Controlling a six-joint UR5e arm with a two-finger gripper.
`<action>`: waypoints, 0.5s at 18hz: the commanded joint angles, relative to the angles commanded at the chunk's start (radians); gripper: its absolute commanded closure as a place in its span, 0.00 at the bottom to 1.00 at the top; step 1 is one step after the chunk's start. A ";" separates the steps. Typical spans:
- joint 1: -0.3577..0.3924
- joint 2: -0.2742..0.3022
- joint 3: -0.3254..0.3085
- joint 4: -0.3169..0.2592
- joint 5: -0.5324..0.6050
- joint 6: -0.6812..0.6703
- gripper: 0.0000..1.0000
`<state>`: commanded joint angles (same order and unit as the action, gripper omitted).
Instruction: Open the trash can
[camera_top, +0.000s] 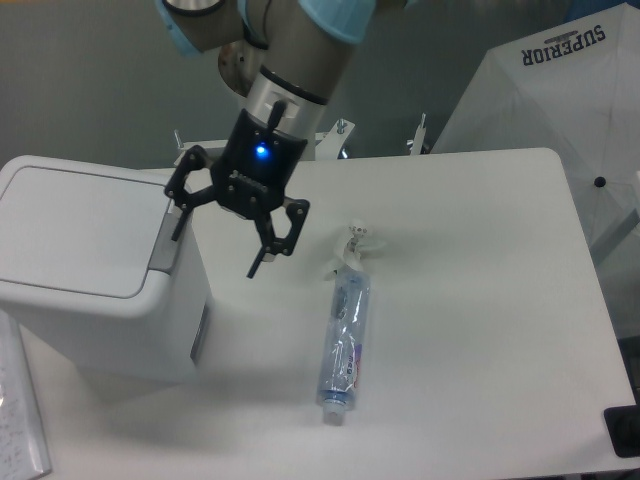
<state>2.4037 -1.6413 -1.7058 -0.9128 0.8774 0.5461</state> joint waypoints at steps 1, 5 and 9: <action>0.000 -0.005 0.000 0.002 0.002 0.002 0.00; 0.000 -0.014 0.000 0.003 0.012 0.006 0.00; 0.000 -0.015 -0.005 0.002 0.015 0.005 0.00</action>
<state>2.4037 -1.6567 -1.7103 -0.9112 0.8928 0.5507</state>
